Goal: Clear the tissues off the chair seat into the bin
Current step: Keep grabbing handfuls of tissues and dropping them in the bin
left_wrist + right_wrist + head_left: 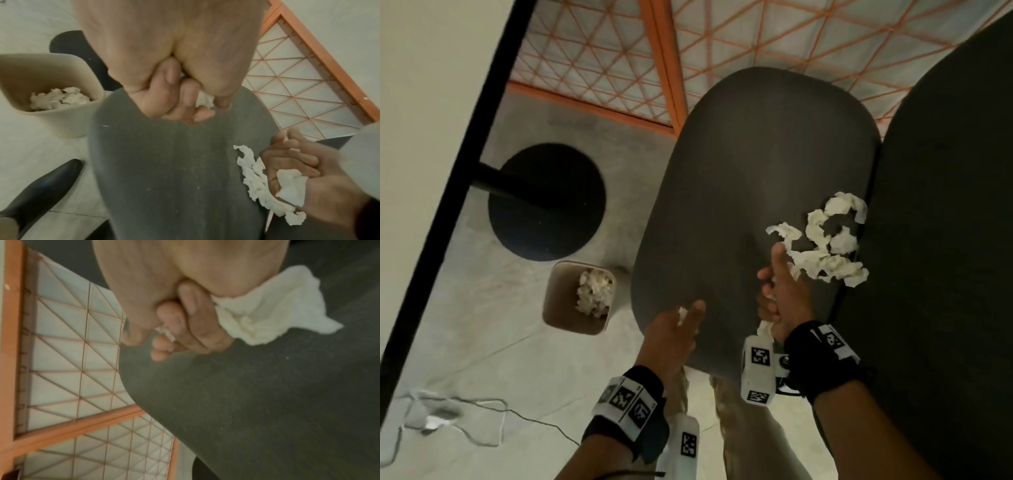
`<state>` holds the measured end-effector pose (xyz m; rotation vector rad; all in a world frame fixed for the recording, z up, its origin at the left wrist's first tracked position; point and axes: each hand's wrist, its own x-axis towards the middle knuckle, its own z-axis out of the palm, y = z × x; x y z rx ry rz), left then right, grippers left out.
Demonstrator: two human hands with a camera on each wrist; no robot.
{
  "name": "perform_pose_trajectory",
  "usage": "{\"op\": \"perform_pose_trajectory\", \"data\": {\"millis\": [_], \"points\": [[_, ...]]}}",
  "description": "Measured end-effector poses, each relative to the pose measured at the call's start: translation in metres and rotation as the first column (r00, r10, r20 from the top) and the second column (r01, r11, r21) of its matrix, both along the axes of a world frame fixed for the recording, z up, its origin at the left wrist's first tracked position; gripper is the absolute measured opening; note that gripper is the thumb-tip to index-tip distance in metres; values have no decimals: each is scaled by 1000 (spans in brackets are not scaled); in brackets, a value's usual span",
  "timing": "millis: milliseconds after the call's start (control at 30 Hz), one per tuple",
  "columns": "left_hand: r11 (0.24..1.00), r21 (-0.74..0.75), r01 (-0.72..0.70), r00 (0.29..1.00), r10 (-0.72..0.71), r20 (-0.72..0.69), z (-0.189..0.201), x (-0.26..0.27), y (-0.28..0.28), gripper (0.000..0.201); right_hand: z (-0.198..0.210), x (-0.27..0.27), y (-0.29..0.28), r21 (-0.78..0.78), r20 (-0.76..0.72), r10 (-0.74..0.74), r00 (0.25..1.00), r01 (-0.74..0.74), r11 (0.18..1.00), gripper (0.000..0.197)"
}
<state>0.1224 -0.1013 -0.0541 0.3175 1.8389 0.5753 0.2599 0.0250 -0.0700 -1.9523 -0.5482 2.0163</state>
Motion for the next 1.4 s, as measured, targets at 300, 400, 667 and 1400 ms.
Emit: {"op": "perform_pose_trajectory", "data": {"millis": [300,400,667,1400], "points": [[997,-79,16,992,-26,-123,-9,-36,-83,56,-17,-63,-63,-89,-183,-77,980,61,994,66],[996,-71,46,987,-56,-148,-18,-50,-112,44,-28,-96,-91,-71,-269,-37,962,18,997,37],[998,-56,2,991,-10,-130,-71,-108,-199,17,-57,-182,-157,79,-370,360,857,-357,931,47],[989,-122,81,964,-109,-244,-225,-244,-200,49,-241,-322,-218,80,20,750,661,-749,658,37]]}}
